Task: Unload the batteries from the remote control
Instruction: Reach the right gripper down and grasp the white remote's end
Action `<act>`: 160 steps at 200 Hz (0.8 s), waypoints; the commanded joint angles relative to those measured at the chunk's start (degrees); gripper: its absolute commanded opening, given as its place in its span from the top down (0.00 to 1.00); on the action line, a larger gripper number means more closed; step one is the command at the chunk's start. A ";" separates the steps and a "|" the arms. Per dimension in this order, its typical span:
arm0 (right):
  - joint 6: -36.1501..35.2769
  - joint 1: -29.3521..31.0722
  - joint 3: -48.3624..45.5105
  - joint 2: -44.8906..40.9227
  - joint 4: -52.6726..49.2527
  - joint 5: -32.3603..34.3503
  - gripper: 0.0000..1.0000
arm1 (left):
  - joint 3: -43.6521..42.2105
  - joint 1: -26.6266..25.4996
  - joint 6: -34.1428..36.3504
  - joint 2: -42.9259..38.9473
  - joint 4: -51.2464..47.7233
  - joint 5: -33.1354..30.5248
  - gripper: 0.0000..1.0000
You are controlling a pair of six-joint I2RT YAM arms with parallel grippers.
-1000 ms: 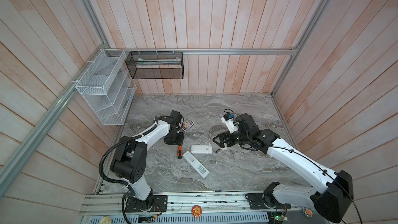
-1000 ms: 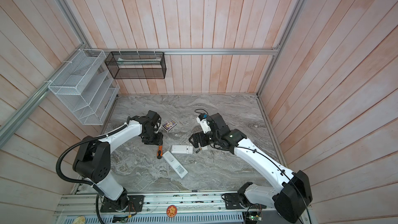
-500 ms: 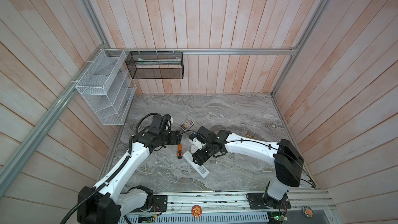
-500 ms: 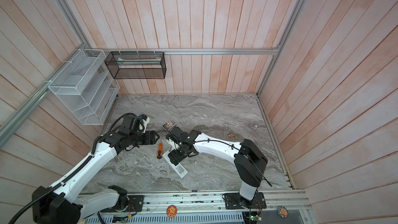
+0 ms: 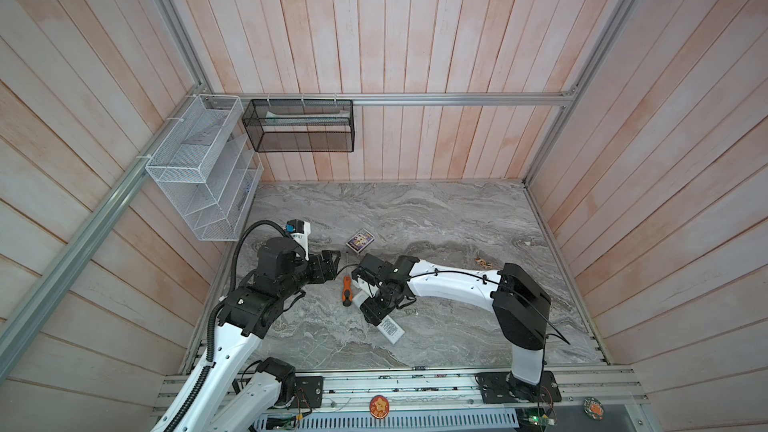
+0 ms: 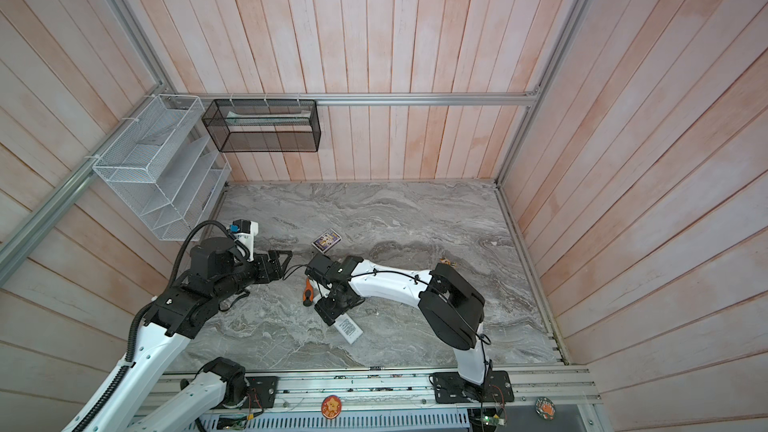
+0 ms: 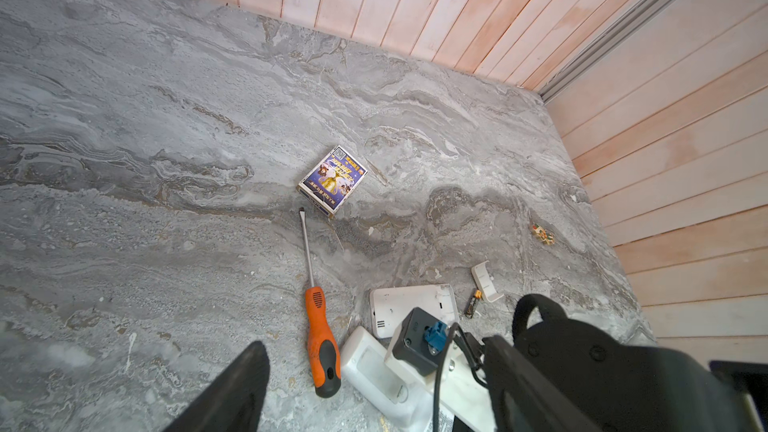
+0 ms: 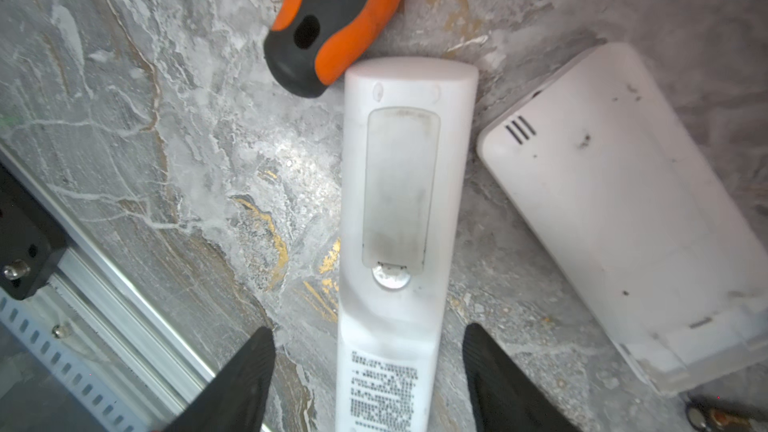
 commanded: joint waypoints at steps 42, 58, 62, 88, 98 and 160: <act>1.42 0.36 3.03 3.94 -1.99 3.06 0.29 | -1.94 0.20 -0.33 -2.90 1.17 -1.89 0.16; 1.52 0.39 3.44 5.01 -2.10 3.65 0.29 | -2.35 0.19 -0.34 -3.02 1.00 -1.74 0.16; 1.48 0.34 3.62 5.21 -2.10 3.75 0.29 | -2.48 0.19 -0.35 -3.02 0.90 -1.74 0.16; 1.76 0.26 4.38 6.66 -1.93 4.21 0.32 | -3.22 0.19 -0.57 -3.66 0.83 -1.61 0.16; 1.87 0.25 4.91 7.21 -1.93 4.47 0.33 | -3.32 0.19 -0.55 -3.89 0.75 -1.61 0.16; 2.31 0.24 6.47 9.47 -2.01 5.04 0.42 | -3.63 0.19 -0.28 -4.47 -0.18 -1.82 0.15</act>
